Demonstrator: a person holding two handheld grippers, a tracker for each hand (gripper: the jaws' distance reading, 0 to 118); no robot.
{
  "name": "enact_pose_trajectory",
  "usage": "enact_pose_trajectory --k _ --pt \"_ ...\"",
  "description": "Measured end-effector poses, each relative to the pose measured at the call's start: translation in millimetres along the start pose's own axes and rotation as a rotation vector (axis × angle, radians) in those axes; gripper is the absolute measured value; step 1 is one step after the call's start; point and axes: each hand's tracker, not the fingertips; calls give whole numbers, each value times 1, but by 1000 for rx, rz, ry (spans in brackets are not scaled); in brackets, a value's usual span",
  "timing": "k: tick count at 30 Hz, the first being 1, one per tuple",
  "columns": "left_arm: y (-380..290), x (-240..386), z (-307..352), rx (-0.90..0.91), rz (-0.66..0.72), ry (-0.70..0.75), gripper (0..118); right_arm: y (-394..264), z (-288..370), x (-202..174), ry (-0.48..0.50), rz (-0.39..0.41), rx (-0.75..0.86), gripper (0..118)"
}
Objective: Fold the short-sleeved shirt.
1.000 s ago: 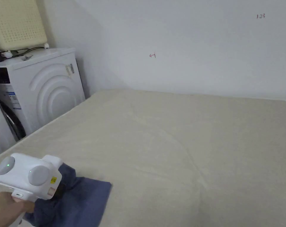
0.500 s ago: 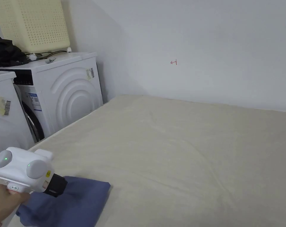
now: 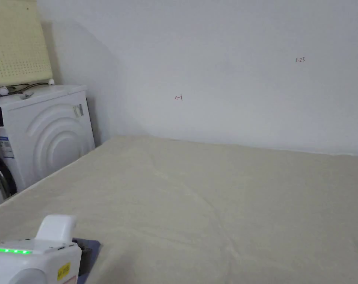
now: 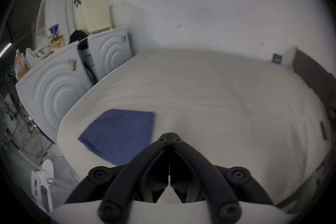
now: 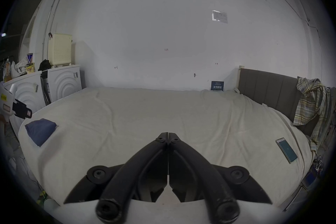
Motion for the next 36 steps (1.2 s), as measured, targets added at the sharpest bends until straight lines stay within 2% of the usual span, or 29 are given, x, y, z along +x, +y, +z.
enact_pose_trajectory --k 1,4,7,9,11,12,14,17,20,22,27,28,29,30,31,32,33,34,36 --pt "-2 14 11 24 -4 -46 0 1 3 5 10 0 7 0" --pt "-6 69 42 97 -44 -55 0 6 8 16 50 49 -19 0" --pt "-8 130 79 182 -74 -103 0 5 18 28 46 64 2 0" --pt "-13 164 94 226 -98 -159 0 5 22 36 37 55 20 0" --pt "-21 194 103 251 -66 -138 0 9 26 49 55 9 28 0" --pt "-26 206 112 328 -46 -175 0 11 27 54 55 -3 30 0" --pt "-34 232 130 376 2 -204 0 15 32 64 41 -8 57 0" --pt "-38 267 148 418 -36 -226 0 19 41 75 18 8 102 0" --pt "-37 287 160 471 -88 -177 0 20 47 85 15 4 115 0" --pt "-37 294 164 465 -63 -145 0 21 51 89 6 -18 128 0" --pt "-40 294 162 468 -75 -166 0 24 62 94 -17 -19 166 0" --pt "-41 296 162 469 -95 -140 0 24 63 95 -23 -20 171 4" --pt "-42 297 163 476 -95 -123 3 25 65 95 -25 -27 173 14" --pt "-43 296 165 484 -87 -119 14 26 66 97 -18 -38 173 41" --pt "-44 292 166 494 -68 -125 33 25 66 99 5 -48 173 68" --pt "-45 290 168 501 -34 -154 58 24 67 100 50 -62 169 92" --pt "-44 287 168 502 -18 -186 96 23 67 100 70 -68 160 102" --pt "-44 286 168 498 -24 -191 118 21 68 99 67 -65 160 102" --pt "-48 281 170 452 -23 -153 118 17 73 95 74 -68 164 102"
